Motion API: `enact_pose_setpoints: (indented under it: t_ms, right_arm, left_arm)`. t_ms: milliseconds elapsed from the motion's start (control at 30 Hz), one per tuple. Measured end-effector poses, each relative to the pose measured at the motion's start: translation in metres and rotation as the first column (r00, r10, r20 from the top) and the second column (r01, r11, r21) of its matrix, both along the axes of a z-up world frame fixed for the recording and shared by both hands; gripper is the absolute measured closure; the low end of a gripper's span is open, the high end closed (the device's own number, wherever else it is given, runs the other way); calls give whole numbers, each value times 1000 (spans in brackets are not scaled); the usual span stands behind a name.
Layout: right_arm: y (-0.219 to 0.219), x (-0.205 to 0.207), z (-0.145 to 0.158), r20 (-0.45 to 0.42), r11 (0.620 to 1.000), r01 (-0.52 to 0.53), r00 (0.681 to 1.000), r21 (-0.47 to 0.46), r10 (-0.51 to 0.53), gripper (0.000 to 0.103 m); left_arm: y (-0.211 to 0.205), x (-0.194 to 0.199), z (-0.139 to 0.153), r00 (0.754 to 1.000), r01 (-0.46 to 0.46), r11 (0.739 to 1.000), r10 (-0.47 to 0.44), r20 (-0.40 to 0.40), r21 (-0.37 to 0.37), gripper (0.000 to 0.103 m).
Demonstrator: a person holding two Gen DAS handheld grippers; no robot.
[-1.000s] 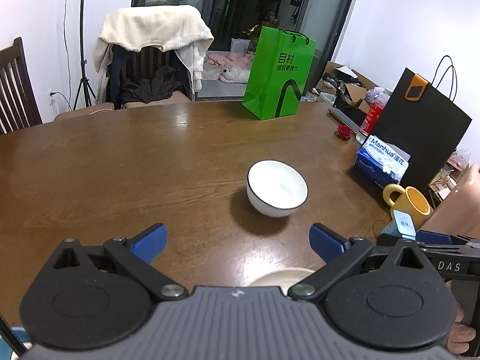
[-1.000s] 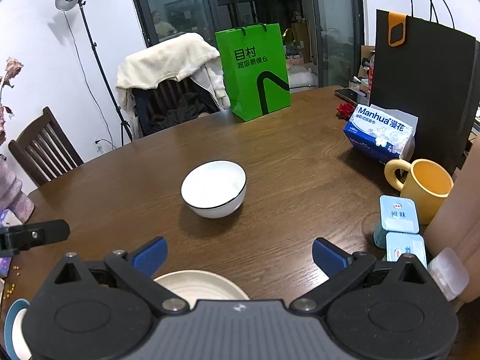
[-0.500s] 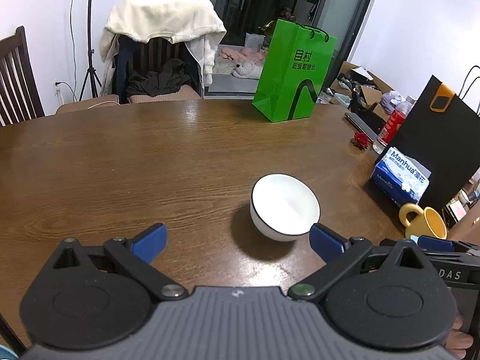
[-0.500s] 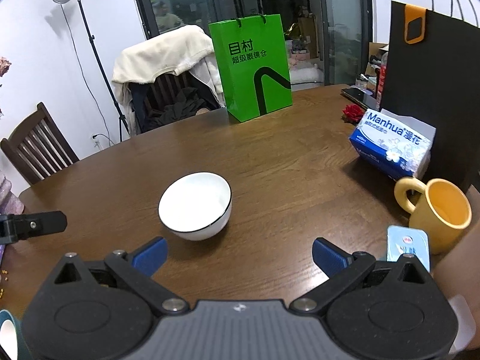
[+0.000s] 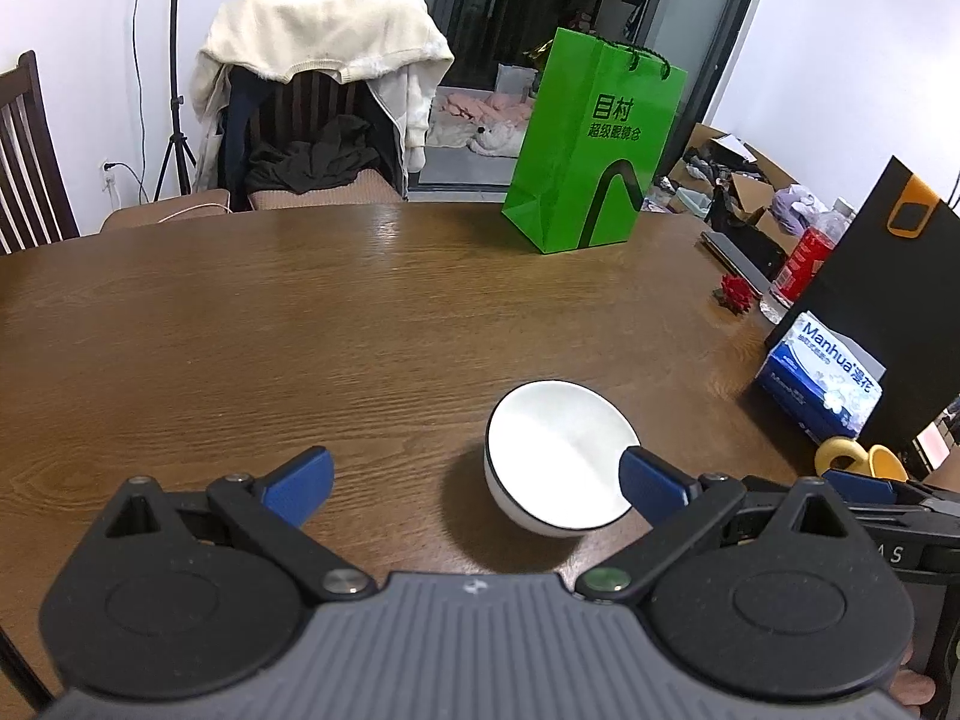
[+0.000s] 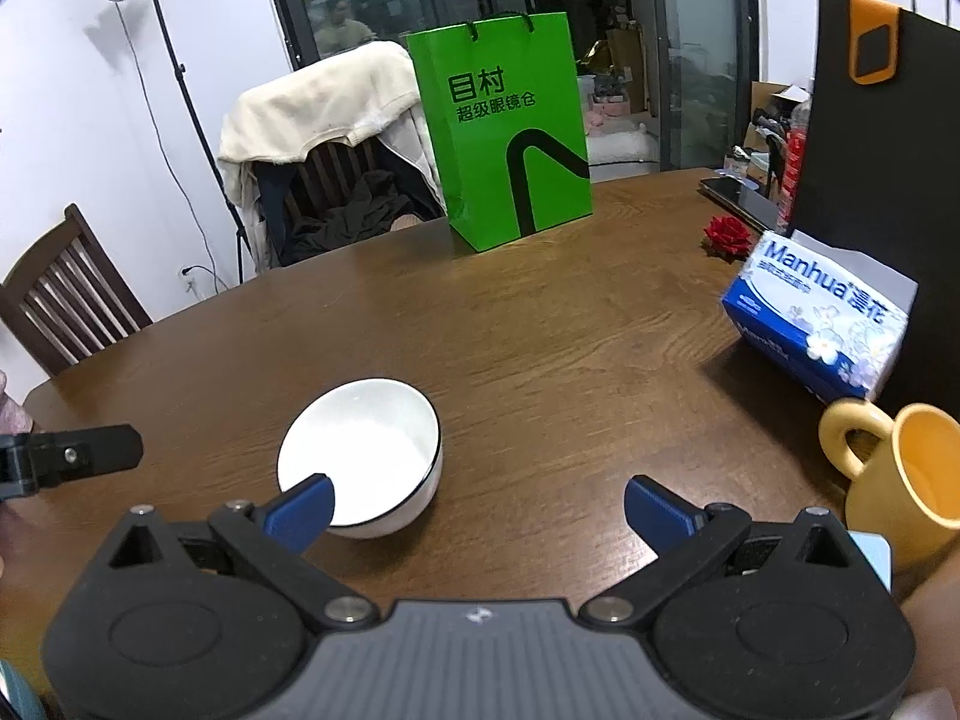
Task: Organize plates and bowls
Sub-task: 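Move both open grippers toward the remaining white bowl, then lower both grippers onto the white bowl rim and close them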
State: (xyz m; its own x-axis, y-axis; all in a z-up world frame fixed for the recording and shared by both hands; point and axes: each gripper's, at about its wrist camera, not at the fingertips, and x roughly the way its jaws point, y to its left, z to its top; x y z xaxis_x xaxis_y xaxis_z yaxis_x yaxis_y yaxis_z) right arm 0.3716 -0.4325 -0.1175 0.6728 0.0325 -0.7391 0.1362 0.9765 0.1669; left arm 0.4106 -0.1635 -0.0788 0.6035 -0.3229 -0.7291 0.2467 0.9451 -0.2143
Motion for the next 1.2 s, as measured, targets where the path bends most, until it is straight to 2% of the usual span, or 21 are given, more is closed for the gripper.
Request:
enact_pose_setpoints:
  t_ms: [367,700,933,1200]
  right_arm:
    - [-2,31,-12,-15,1000,-21,1000,9,21,0]
    - [-5,58,-24,-43,1000,-16,999,26,17,2]
    - [-4,74,-41,-87,999,-22,996,39,26,13]
    - [0,93,-59,-149,999,-17,989,41,23,27]
  left_arm:
    - [-12,27,-18,998,-37,999,37,-50,-3,0]
    - [-26,50,-40,992,-61,998,64,-111,34,0]
    - [-33,66,-59,982,-74,996,80,-171,42,2]
    - [-40,83,-81,968,-99,994,109,-228,55,17]
